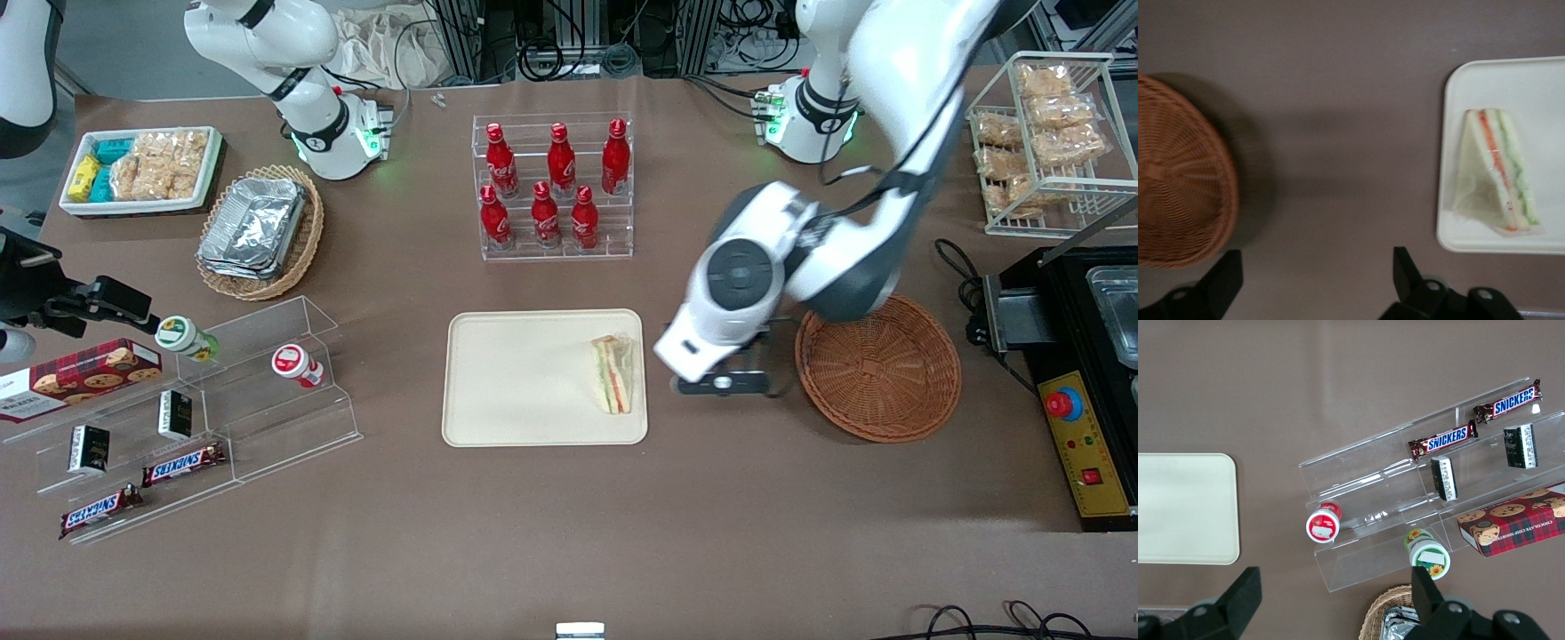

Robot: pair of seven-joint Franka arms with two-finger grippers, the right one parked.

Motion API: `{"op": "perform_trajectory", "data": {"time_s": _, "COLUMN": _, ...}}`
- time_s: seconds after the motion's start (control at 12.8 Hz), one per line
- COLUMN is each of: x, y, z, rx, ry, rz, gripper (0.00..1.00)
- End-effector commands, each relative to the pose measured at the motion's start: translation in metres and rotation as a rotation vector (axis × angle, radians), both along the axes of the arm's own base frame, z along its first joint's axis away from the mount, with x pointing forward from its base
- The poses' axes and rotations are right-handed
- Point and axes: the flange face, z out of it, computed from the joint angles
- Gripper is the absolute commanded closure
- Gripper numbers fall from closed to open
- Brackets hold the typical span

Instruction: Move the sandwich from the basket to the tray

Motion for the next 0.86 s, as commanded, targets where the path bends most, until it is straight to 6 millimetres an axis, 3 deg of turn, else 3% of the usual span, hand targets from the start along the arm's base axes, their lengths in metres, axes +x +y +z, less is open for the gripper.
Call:
{"op": "perform_trajectory", "data": {"time_s": 0.0, "x": -0.004, "y": 0.065, "z": 0.039, "rx": 0.015, "ry": 0.043, "rz": -0.071, "gripper": 0.0}}
{"op": "perform_trajectory", "data": {"time_s": 0.24, "x": 0.001, "y": 0.14, "z": 0.086, "rx": 0.027, "ry": 0.049, "rz": -0.097, "gripper": 0.0}}
{"op": "perform_trajectory", "data": {"time_s": 0.39, "x": 0.011, "y": 0.197, "z": 0.107, "rx": 0.03, "ry": 0.068, "rz": 0.001, "gripper": 0.0}}
{"op": "perform_trajectory", "data": {"time_s": 0.55, "x": 0.011, "y": 0.213, "z": 0.121, "rx": 0.038, "ry": 0.074, "rz": 0.034, "gripper": 0.0}}
{"op": "perform_trajectory", "data": {"time_s": 0.71, "x": 0.013, "y": 0.239, "z": 0.122, "rx": 0.031, "ry": 0.079, "rz": 0.069, "gripper": 0.0}}
{"op": "perform_trajectory", "data": {"time_s": 0.78, "x": 0.013, "y": 0.24, "z": 0.123, "rx": 0.032, "ry": 0.077, "rz": 0.071, "gripper": 0.0}}
